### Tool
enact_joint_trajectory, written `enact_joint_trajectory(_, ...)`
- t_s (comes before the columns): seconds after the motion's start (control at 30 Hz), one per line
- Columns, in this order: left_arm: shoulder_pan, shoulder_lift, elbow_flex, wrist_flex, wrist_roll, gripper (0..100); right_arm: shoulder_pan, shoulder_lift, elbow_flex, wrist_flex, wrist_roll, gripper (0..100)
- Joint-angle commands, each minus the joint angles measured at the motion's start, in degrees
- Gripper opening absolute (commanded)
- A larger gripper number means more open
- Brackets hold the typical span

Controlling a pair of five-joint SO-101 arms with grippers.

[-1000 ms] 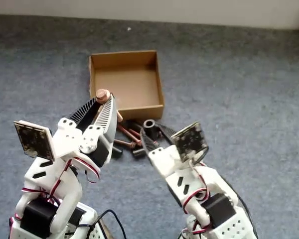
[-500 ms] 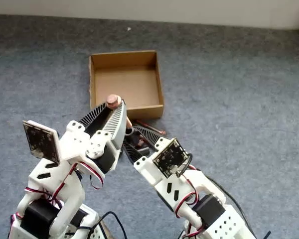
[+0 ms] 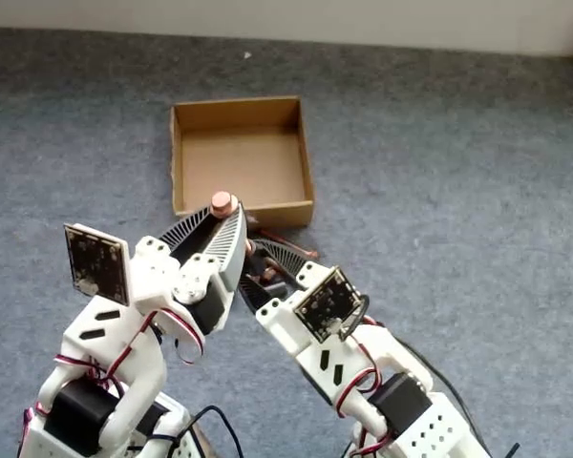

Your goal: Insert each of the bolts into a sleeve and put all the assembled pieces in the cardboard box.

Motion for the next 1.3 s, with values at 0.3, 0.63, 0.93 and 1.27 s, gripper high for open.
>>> enact_joint_trajectory(0.3,1.1,-0.4,2.59,0.26,-6.42,1,3.47,-1.1,-1.45,-1.71,0.26,0.5)
enact_joint_trajectory(0.63,2.77,-0.4,-2.33,18.2,-8.53,26,3.91,-1.1,-1.54,-1.45,0.26,0.5)
enact_joint_trajectory(0.93,-9.8,-1.01,-7.08,25.93,-16.44,26,7.87,-0.75,-1.54,5.76,0.26,0.5)
enact_joint_trajectory(1.27,-32.04,-16.66,11.82,25.76,-21.45,4,13.67,-0.31,-2.51,14.55,0.26,0.5)
